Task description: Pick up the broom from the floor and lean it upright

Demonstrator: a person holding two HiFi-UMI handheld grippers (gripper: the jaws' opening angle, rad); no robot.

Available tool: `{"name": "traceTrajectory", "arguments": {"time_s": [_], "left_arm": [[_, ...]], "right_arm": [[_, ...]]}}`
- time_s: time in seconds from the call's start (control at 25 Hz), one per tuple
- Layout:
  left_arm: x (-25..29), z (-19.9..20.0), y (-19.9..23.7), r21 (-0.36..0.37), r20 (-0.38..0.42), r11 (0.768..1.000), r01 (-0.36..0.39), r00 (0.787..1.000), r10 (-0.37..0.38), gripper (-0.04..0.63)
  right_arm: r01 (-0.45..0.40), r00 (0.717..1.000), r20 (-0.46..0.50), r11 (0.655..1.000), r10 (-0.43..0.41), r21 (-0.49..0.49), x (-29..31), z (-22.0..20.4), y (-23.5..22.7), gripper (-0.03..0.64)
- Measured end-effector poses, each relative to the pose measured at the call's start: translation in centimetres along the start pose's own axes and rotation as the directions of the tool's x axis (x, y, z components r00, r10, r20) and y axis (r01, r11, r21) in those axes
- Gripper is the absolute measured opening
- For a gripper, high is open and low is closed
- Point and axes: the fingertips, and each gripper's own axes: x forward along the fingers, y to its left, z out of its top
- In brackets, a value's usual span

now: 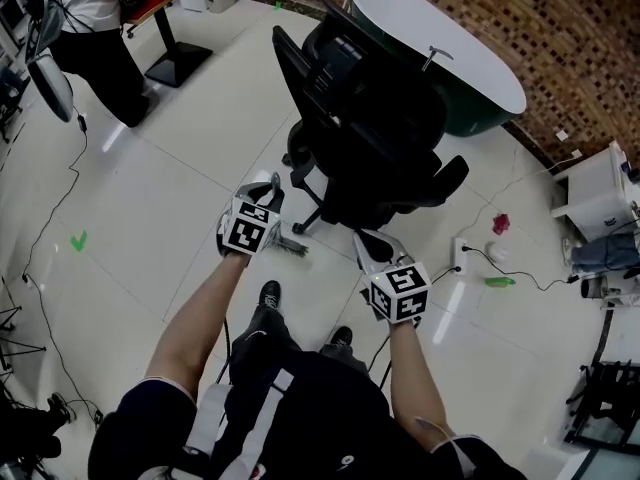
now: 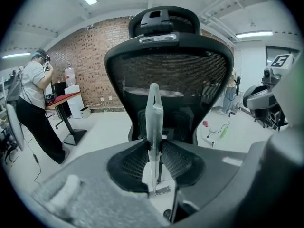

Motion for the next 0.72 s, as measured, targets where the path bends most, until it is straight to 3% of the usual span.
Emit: {"name": "traceTrajectory", "arguments": {"time_s": [0.32,0.52,0.72], "left_arm": [[3.8,-1.0,6.4,0.03,-0.073,0.998,0.051,0.996,-0.049,0.089],[7.6,-1.6,7.6,0.069,-0.107,0.994,0.082,0.991,-0.074,0.089],[11.9,0.6,7.1,0.077,-0.093,0.992,0.101,0.991,-0.094,0.091]], "right_arm": [[0.06,0.998,-0.007,0.998,-0.059,0.023,5.1,2.3,2.6,0.0],[0.074,0.997,-0.042,0.996,-0.072,0.054,6.4,1.6,2.7,0.0],[0.086,0.993,-0.086,0.994,-0.081,0.061,6.9,0.9,0.6,0.0]]}}
